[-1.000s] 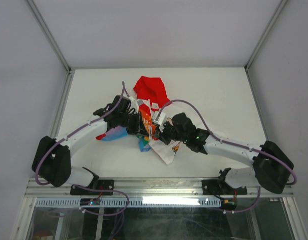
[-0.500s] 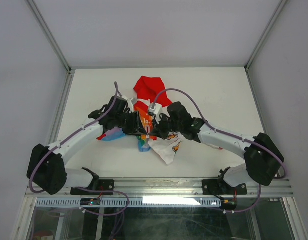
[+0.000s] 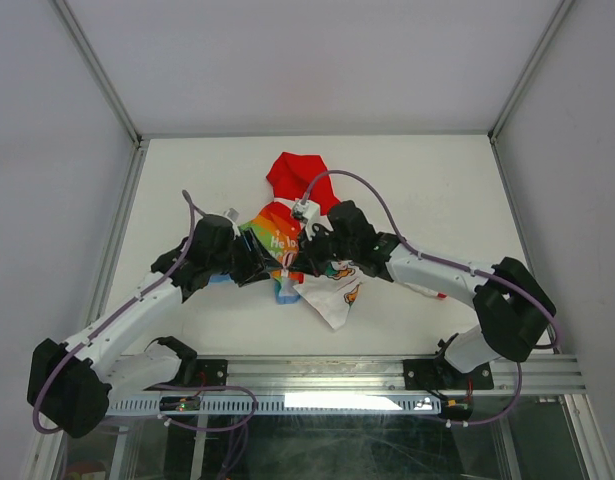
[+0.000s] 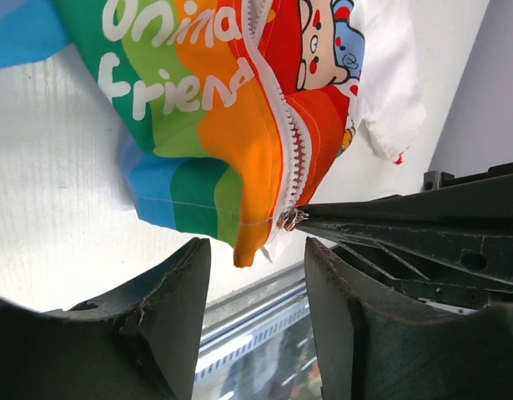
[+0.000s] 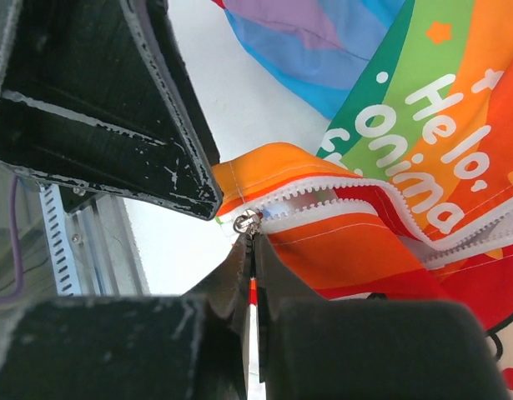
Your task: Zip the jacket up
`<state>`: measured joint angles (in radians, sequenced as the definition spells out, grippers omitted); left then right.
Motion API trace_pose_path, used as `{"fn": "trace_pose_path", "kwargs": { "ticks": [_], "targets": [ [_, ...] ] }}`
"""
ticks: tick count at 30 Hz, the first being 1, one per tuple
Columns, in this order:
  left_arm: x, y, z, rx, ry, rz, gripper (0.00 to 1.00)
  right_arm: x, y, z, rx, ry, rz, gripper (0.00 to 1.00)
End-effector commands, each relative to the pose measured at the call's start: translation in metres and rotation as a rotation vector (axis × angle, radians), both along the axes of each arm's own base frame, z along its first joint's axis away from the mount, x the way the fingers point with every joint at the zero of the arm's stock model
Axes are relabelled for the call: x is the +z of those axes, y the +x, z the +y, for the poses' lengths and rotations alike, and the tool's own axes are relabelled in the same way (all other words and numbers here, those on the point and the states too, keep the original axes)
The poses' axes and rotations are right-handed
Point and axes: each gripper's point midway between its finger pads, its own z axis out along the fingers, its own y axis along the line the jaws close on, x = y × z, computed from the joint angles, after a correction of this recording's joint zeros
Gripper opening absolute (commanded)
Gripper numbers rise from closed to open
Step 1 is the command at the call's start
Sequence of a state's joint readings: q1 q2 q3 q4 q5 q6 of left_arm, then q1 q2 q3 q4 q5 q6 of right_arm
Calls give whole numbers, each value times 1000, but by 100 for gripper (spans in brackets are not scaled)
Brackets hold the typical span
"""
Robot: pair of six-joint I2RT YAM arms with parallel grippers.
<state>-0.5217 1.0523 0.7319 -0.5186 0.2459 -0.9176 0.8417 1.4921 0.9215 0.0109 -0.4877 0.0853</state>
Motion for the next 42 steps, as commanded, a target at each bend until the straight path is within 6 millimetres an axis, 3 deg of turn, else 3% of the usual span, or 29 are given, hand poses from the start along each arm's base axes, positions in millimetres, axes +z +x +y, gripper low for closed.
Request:
{"fn": "trace_pose_path", "kwargs": {
  "ticks": [1,16,19,22,24,34,39,42],
  "targets": [
    [18,10,5,156,-107,-40,48,37,10,19,-15,113,-15,0],
    [20,23,-2,235,-232,-56,36,42,6,23,-14,161,18,0],
    [20,25,-3,234,-232,-62,28,43,6,23,-15,163,23,0],
    [21,26,-4,226,-228,-67,11,43,9,22,-31,158,16,0],
    [23,25,-2,230,-222,-74,0,42,17,18,-64,145,4,0],
    [42,20,6,166,-146,-158,0,36,72,-13,-243,16,-82,0],
    [50,11,4,59,-104,-190,0,22,112,-43,-387,-98,-124,0],
    [52,4,7,1,-48,-198,0,13,138,-73,-506,-174,-147,0]
  ]
}}
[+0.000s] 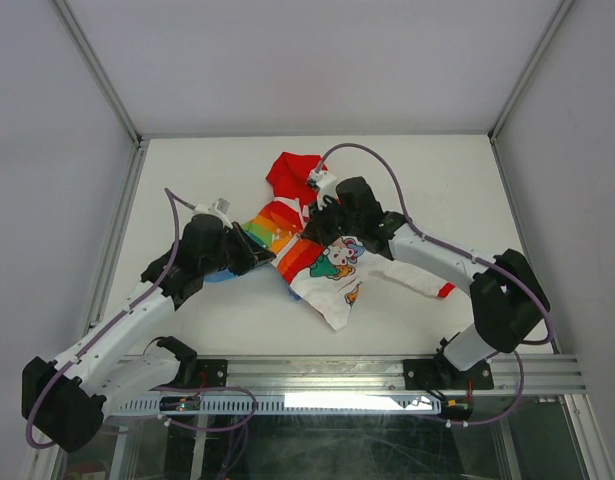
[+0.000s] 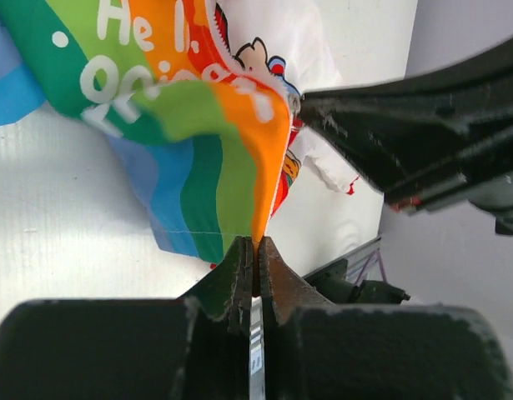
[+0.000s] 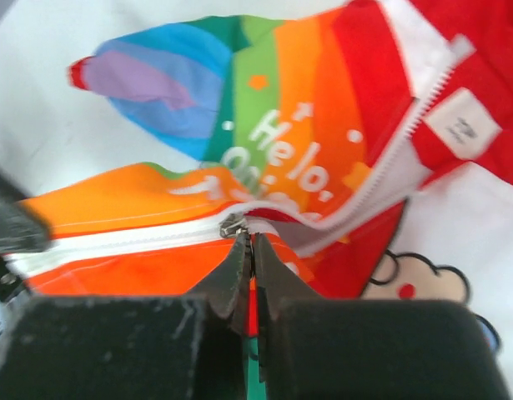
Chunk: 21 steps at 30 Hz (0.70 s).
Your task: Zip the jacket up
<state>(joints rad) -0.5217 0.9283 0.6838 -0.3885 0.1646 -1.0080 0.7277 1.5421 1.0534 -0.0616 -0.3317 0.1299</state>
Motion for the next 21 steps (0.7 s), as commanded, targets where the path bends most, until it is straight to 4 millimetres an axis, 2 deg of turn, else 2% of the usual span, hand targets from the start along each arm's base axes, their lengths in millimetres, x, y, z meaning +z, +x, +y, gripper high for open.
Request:
{"fn": "trace_pose_path", "kwargs": {
  "ticks": [1,7,11,17,21],
  "targets": [
    [15,-16,7,-123,100,-46,0,-5,72,-65,-290,-162,-103,0],
    [32,-23,31,-115,238,-67,0,1,122,-145,-538,-238,-134,0],
    [50,-19,52,-31,317,-93,0,5,145,-197,-686,-260,-125,0],
    [85,-8,82,87,427,-164,0,24,161,-264,-851,-271,-146,0],
    [112,3,101,165,507,-225,0,53,161,-315,-981,-291,-191,0]
  ]
}}
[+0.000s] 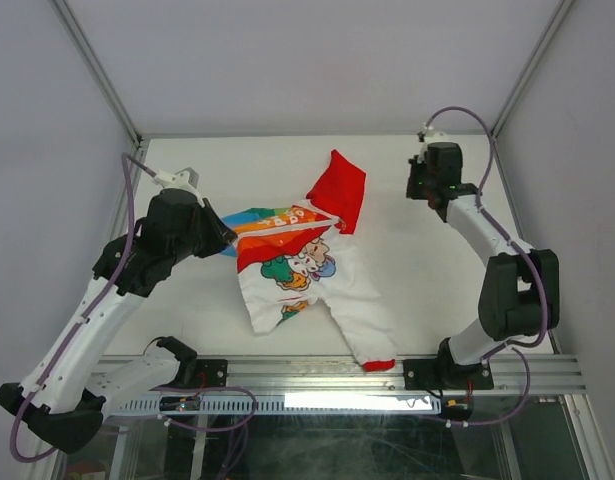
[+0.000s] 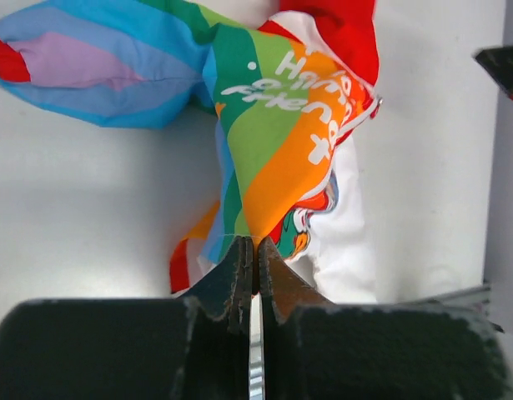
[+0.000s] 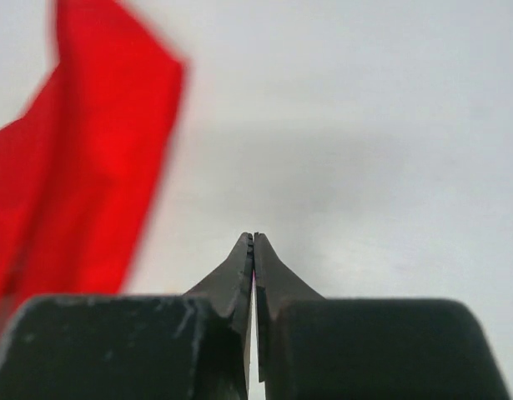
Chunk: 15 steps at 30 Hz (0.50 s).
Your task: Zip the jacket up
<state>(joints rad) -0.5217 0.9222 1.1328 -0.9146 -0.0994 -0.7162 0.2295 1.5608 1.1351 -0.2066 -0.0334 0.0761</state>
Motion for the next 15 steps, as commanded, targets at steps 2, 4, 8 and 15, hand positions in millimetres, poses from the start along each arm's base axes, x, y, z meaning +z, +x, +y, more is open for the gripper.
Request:
{"fn": "trace_pose_path", "kwargs": {
  "ticks": [2,4,8,15],
  "targets": [
    [49,11,47,134,173,-144,0,79,14,-109,-292,-133,-181,0],
    [62,16,49,129,195,-185,0,97,10,-110,-257,-142,-211,0],
    [38,17,39,98,181,-137,0,100,-8,-75,-111,-33,-163,0],
    [7,16,61,263,186,-92,64,82,-56,-46,-29,122,-146,21]
  ]
}}
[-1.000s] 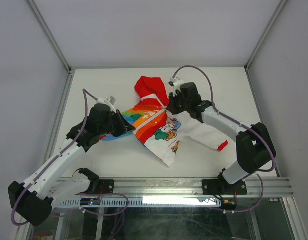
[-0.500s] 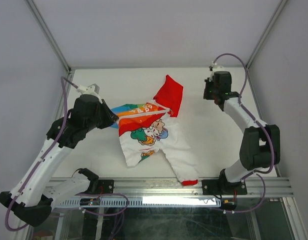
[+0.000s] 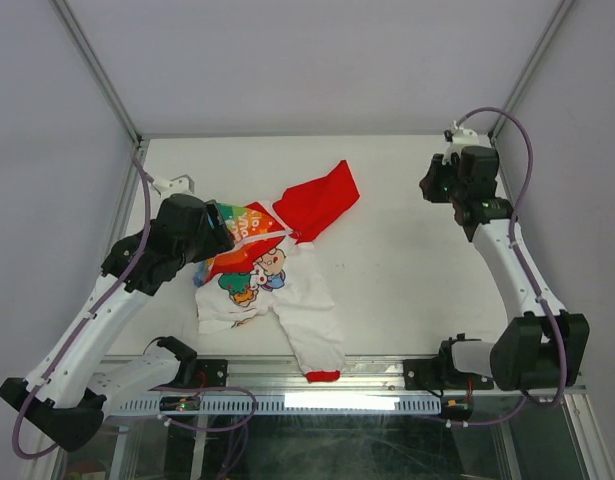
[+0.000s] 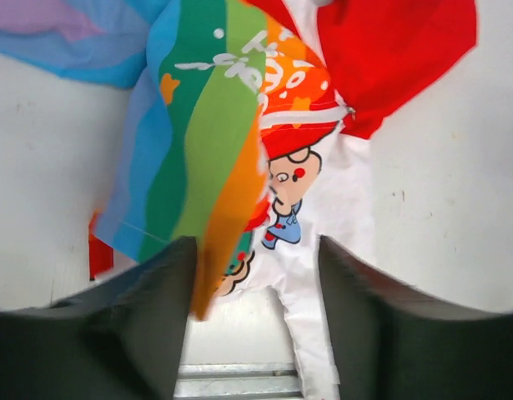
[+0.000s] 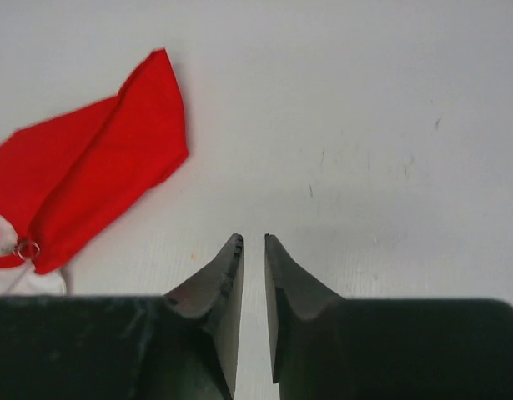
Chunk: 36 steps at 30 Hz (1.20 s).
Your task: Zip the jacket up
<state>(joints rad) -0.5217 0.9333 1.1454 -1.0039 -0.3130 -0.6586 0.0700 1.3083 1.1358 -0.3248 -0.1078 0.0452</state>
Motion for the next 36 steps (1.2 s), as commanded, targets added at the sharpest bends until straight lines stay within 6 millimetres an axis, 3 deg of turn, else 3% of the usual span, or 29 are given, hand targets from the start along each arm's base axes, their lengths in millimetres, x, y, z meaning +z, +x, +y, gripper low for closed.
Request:
{"fn": "trace_pose_path", "kwargs": {
  "ticks": [1,5,8,9,10,15,19,24,36],
  "targets": [
    [29,10,25,147,-5,-129,73,5,-32,10,34,84,-36,31],
    [70,11,47,224,20,-257,98,36,-50,-5,-47,81,-147,57],
    [103,9,60,248,34,-366,99,67,-66,-17,-104,69,-252,69],
    [114,8,65,259,39,-403,99,77,-71,-21,-122,64,-286,78],
    [126,5,70,269,36,-445,99,87,-77,-26,-139,54,-320,98],
    [185,-13,91,331,-55,-667,99,129,-107,-41,-201,31,-491,99],
    [215,-28,98,334,-143,-833,99,146,-128,-51,-250,44,-600,99],
    [218,-37,104,340,-175,-922,99,155,-140,-50,-241,54,-668,99],
    [204,-25,89,287,-164,-895,99,150,-131,-48,-251,98,-630,99]
  ]
}}
